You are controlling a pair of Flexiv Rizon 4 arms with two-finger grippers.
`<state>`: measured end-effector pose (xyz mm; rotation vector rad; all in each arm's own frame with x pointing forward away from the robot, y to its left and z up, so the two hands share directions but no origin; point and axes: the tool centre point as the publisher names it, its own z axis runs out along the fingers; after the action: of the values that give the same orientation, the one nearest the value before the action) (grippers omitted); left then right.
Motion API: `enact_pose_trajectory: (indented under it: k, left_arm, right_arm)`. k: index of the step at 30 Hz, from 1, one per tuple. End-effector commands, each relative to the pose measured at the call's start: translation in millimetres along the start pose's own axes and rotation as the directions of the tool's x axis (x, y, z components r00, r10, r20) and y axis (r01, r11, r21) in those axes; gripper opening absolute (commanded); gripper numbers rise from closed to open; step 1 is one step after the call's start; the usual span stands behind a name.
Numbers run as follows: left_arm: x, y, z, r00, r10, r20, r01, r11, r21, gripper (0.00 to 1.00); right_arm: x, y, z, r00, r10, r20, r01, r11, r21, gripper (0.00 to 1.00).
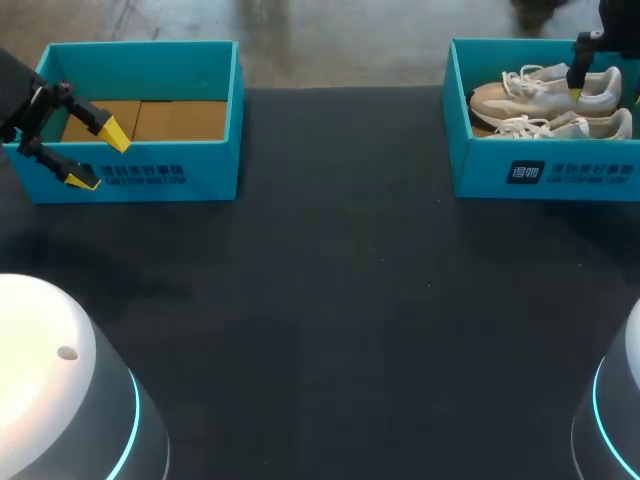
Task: Take the shoe out of the shoebox, open the shoe tongue, remove and reinsert the insole, then place the shoe into the shoebox
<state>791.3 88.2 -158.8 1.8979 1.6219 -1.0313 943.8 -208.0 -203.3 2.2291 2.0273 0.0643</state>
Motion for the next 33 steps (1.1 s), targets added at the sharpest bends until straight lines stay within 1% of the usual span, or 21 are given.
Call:
enact_pose_trajectory:
  k: [1, 3, 6, 7, 8, 10, 11, 13, 17, 22, 26, 27, 30, 33]
  left_arm:
    - [-8.9, -0.1, -4.1, 0.999, -0.045, 0.004, 0.045, 0.999, 0.000, 1.00]
    - [-12.4, 1.5, -5.0, 0.993, -0.113, -0.047, 0.110, 0.992, -0.058, 1.00]
    - [-17.9, 0.4, -8.4, 0.970, -0.237, -0.058, 0.229, 0.966, -0.119, 1.00]
    - [-19.4, -0.6, -9.7, 0.961, -0.270, -0.055, 0.262, 0.957, -0.126, 1.00]
    - [-22.0, -0.8, -13.1, 0.932, -0.358, -0.049, 0.348, 0.926, -0.143, 1.00]
    - [-23.1, 0.2, -17.5, 0.893, -0.448, -0.051, 0.431, 0.881, -0.196, 1.00]
    - [-23.9, 0.5, -20.3, 0.868, -0.495, -0.040, 0.478, 0.855, -0.203, 1.00]
    - [-24.2, -0.8, -24.9, 0.824, -0.564, -0.042, 0.540, 0.806, -0.243, 1.00]
    - [-23.0, -8.3, -29.3, 0.745, -0.667, -0.033, 0.636, 0.724, -0.265, 1.00]
    - [-21.7, -15.9, -31.2, 0.658, -0.753, 0.004, 0.729, 0.636, -0.253, 1.00]
    - [-20.9, -18.8, -37.3, 0.584, -0.810, 0.050, 0.790, 0.553, -0.264, 1.00]
    - [-20.3, -19.2, -38.5, 0.573, -0.817, 0.055, 0.798, 0.542, -0.264, 1.00]
    - [-19.4, -22.3, -40.5, 0.530, -0.846, 0.056, 0.825, 0.500, -0.262, 1.00]
    - [-13.1, -24.4, -39.0, 0.464, -0.885, 0.042, 0.858, 0.438, -0.268, 1.00]
  right_arm:
    - [0.2, -2.5, 0.4, 1.000, 0.002, 0.001, -0.002, 1.000, -0.008, 1.00]
    - [0.2, -2.5, 0.4, 1.000, 0.002, 0.001, -0.002, 1.000, -0.008, 1.00]
    - [0.2, -2.5, 0.4, 1.000, 0.002, 0.001, -0.002, 1.000, -0.008, 1.00]
    - [0.2, -2.5, 0.4, 1.000, 0.002, 0.001, -0.002, 1.000, -0.008, 1.00]
    - [0.2, -2.5, 0.4, 1.000, 0.002, 0.001, -0.002, 1.000, -0.008, 1.00]
    - [0.2, -2.5, 0.4, 1.000, 0.002, 0.001, -0.002, 1.000, -0.008, 1.00]
    - [0.2, -2.5, 0.4, 1.000, 0.002, 0.001, -0.002, 1.000, -0.008, 1.00]
    - [0.2, -2.5, 0.4, 1.000, 0.002, 0.001, -0.002, 1.000, -0.008, 1.00]
    - [0.2, -2.5, 0.4, 1.000, 0.002, 0.001, -0.002, 1.000, -0.008, 1.00]
    - [0.2, -2.5, 0.4, 1.000, 0.002, 0.001, -0.002, 1.000, -0.008, 1.00]
    - [0.2, -2.5, 0.4, 1.000, 0.002, 0.001, -0.002, 1.000, -0.008, 1.00]
    - [0.2, -2.5, 0.4, 1.000, 0.002, 0.001, -0.002, 1.000, -0.008, 1.00]
    - [0.2, -2.5, 0.4, 1.000, 0.002, 0.001, -0.002, 1.000, -0.008, 1.00]
    - [0.2, -2.5, 0.4, 1.000, 0.002, 0.001, -0.002, 1.000, -0.008, 1.00]
